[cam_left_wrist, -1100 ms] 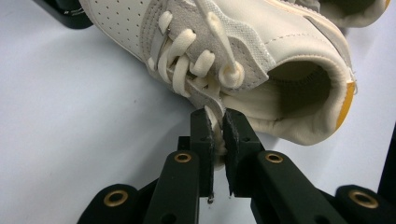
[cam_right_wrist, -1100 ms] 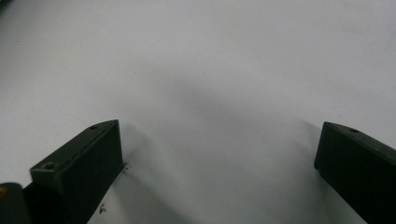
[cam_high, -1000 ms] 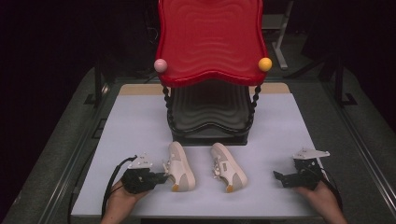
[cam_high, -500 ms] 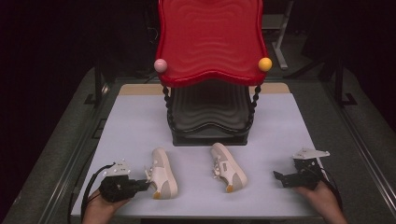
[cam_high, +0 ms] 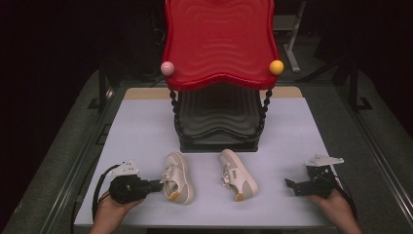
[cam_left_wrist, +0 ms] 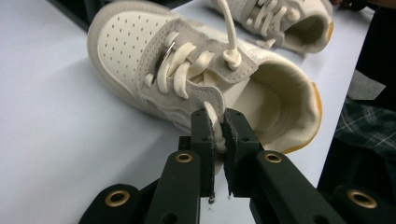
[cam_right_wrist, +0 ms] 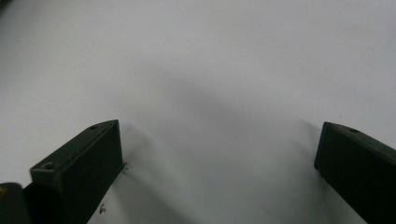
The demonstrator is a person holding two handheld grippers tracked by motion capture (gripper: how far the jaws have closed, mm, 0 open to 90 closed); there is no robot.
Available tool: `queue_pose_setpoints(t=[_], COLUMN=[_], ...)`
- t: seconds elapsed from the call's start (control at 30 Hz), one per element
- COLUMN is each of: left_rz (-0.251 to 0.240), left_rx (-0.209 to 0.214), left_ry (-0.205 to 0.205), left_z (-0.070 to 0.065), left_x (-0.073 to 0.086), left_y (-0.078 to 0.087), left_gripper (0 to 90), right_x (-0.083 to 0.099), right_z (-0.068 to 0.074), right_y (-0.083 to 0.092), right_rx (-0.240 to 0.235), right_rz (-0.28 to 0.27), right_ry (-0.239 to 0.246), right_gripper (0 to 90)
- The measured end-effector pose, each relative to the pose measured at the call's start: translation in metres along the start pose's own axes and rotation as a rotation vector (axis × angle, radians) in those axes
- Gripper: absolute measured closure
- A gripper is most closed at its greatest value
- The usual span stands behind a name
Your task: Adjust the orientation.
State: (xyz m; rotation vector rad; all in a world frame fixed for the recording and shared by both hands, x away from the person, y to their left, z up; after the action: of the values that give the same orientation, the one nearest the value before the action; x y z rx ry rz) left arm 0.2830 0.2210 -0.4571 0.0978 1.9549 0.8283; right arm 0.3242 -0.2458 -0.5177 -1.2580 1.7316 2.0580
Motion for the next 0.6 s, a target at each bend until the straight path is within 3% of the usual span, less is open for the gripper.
queue_pose_setpoints(t=[0.4, 0.6], left_rz=[-0.002, -0.002], left_rx=[0.03, 0.046], left_ry=[-0.004, -0.013], left_z=[-0.004, -0.004], left_x=[-0.025, -0.03], left_y=[-0.023, -0.03], left_gripper=[84.1, 82.4], right_x=[0.0, 0.0], right_z=[0.0, 0.0], right_y=[0.0, 0.0], right_rx=[0.0, 0.0], right_rz=[0.0, 0.0], right_ry=[-0.001, -0.001], right_gripper=[0.2, 0.2])
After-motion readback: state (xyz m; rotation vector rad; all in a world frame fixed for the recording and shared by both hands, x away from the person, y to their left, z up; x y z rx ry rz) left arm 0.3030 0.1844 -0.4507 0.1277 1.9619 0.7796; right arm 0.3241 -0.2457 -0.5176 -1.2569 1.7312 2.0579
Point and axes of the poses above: each handheld gripper's, and its own axes: y roughly backward along the jaws, x roughly out of its underside, z roughly to its left, the point moved 8 cm from there along -y, roughly forward along the jaws, and after that the axes turned 4 degrees about x, right-handed, at the moved point
